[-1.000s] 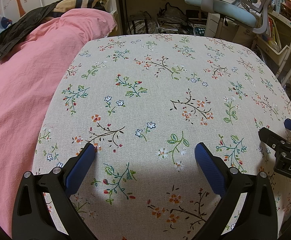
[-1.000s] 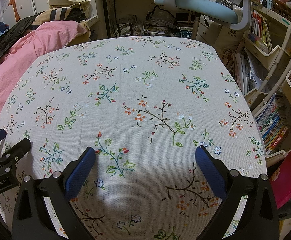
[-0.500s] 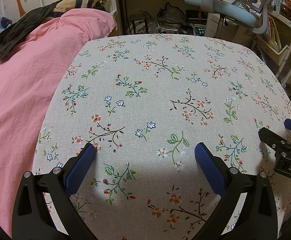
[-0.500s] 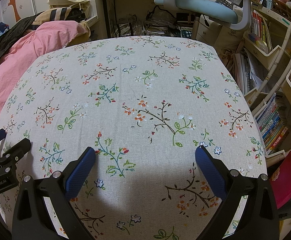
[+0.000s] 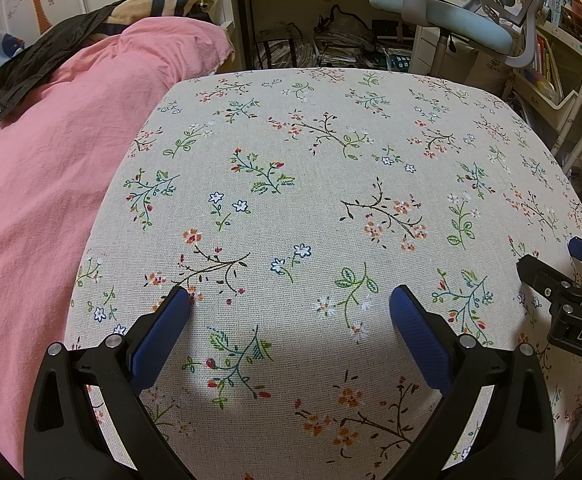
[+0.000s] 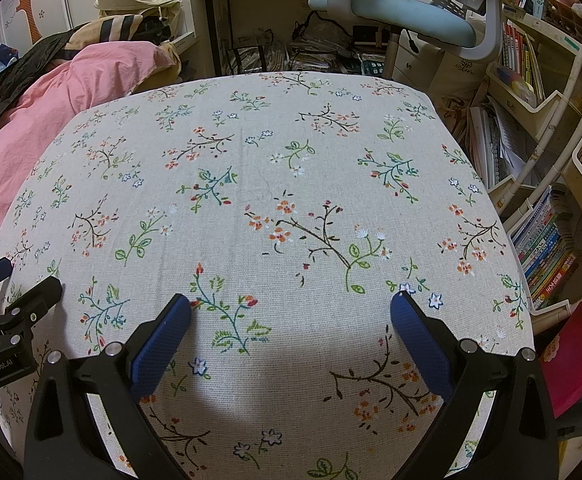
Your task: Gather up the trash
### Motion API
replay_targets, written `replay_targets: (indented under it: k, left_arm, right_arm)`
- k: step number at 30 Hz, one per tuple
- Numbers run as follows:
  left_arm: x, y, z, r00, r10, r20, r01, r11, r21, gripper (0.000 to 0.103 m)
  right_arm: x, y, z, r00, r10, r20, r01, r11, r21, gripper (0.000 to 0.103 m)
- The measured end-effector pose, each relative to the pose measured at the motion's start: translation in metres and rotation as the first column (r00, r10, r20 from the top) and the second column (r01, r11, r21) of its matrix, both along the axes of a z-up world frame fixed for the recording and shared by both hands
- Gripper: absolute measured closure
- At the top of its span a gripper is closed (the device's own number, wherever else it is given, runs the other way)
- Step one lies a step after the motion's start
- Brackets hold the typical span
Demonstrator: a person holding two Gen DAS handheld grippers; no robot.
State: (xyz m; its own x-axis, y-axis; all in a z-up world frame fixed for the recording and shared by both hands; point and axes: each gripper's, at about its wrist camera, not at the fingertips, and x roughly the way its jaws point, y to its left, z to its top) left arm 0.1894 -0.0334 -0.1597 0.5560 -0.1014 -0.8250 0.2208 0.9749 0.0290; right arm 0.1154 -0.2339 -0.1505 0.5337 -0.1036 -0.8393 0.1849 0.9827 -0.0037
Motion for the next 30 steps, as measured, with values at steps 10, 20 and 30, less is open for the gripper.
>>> replay_targets:
  k: [10,20,30]
  left_arm:
    - [-0.002,0.001,0.003,1.0,-0.012,-0.008,0.012,1.0,0.001,0.007]
    - [-0.09,0.046,0.082,0.982,0.166,0.089,-0.159,0.984,-0.087,0.007]
    - [-0.208,0.076,0.145,0.959,0.177,0.223,-0.132,0.97,-0.203,0.007]
  right_arm:
    - [0.001,-0.008,0.003,0.996,0.075,-0.048,-0.073,0.997,0.036,0.007]
    - [-0.178,0.023,0.116,0.89,0.206,0.406,-0.145,0.974,-0.176,0.007]
    - [-0.272,0.049,0.139,0.815,0.267,0.515,-0.178,0.96,-0.216,0.007]
